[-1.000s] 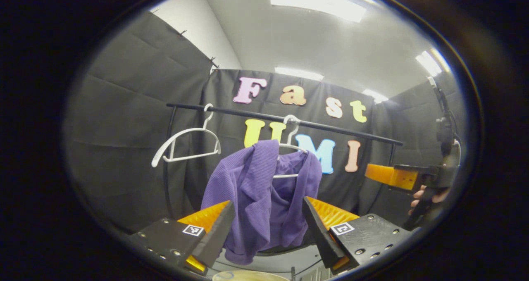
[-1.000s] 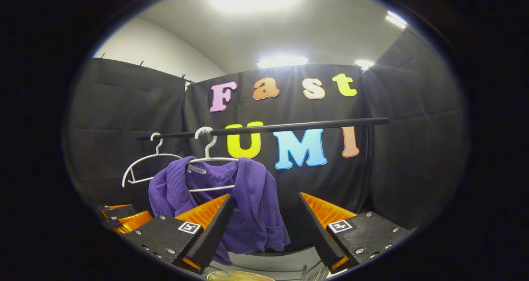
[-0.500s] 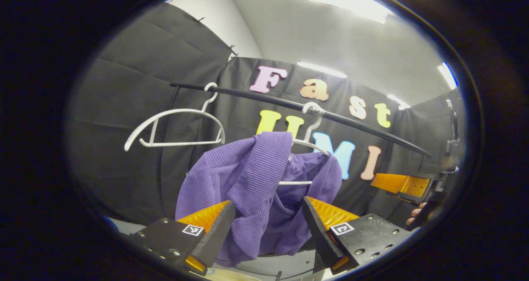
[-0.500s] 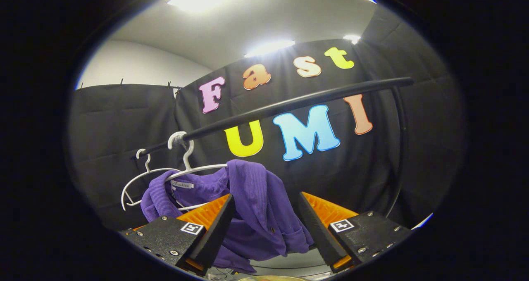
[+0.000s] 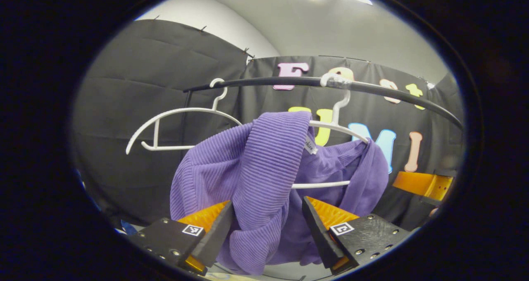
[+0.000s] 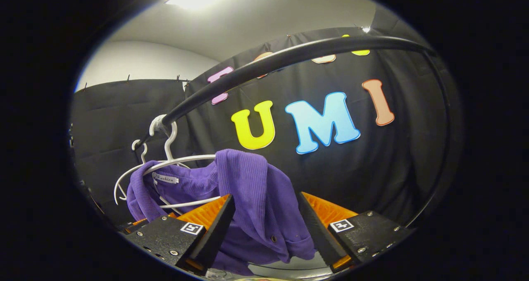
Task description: Grasp the clothes on the hanger with both hands and then place them into the laundry hamper below.
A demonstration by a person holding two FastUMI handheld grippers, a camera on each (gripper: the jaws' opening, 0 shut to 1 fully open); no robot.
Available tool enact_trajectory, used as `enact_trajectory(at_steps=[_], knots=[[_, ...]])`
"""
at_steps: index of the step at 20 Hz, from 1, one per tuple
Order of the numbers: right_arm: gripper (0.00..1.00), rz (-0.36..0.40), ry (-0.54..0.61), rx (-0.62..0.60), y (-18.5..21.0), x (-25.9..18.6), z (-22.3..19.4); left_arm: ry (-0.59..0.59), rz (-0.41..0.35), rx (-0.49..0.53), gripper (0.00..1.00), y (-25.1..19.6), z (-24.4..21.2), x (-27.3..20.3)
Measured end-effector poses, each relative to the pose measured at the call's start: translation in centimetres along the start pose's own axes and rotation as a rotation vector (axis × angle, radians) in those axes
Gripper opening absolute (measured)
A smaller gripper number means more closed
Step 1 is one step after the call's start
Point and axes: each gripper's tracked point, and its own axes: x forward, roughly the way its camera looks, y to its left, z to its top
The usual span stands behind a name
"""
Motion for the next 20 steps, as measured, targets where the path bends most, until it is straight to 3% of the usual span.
enact_trajectory(at_steps=[5, 6, 7, 9, 10, 13, 14, 15, 16, 17, 18, 20], knots=[[0.95, 0.114, 0.023, 0.103, 2.2, 2.5, -0.2, -0.047, 0.074, 0.055, 0.99, -0.4, 0.7, 0.1], [0.95, 0.120, 0.007, 0.111, 2.3, 2.8, 0.1, -0.061, 0.074, 0.063, 0.92, -0.6, 0.9, 0.1], [0.95, 0.116, -0.008, 0.112, 2.4, 3.2, 0.4, -0.068, 0.075, 0.070, 0.99, -0.6, 1.0, -0.1], [0.95, 0.082, -0.016, 0.094, 2.6, 4.7, 0.1, -0.074, 0.082, 0.079, 0.99, -0.5, 1.1, -0.2], [0.95, 0.070, -0.005, 0.083, 2.7, 5.1, -0.5, -0.073, 0.082, 0.079, 0.92, -0.4, 1.2, -0.2], [0.95, 0.069, 0.008, 0.076, 3.4, 6.0, -1.3, -0.070, 0.067, 0.064, 0.99, -0.2, 1.3, -0.1], [0.95, 0.066, 0.004, 0.070, 3.4, 5.8, -1.1, -0.066, 0.052, 0.057, 0.86, -0.5, 1.3, 0.0], [0.95, 0.061, -0.005, 0.057, 3.5, 6.3, -1.1, -0.056, 0.030, 0.053, 0.93, -0.8, 1.0, 0.2], [0.95, 0.053, -0.019, 0.037, 3.5, 6.4, -0.9, -0.050, 0.015, 0.054, 0.86, -1.0, 0.8, 0.5], [0.93, 0.034, -0.037, 0.016, 3.3, 6.8, -0.7, -0.048, 0.016, 0.061, 0.99, -0.8, 0.5, 0.8], [0.92, 0.020, -0.052, 0.000, 3.1, 6.9, -0.5, -0.052, 0.049, 0.071, 0.88, 0.0, 0.5, 0.9], [0.81, 0.010, -0.063, -0.020, 3.0, 6.8, -0.6, -0.041, 0.013, 0.057, 0.66, -0.4, 0.1, 1.5]])
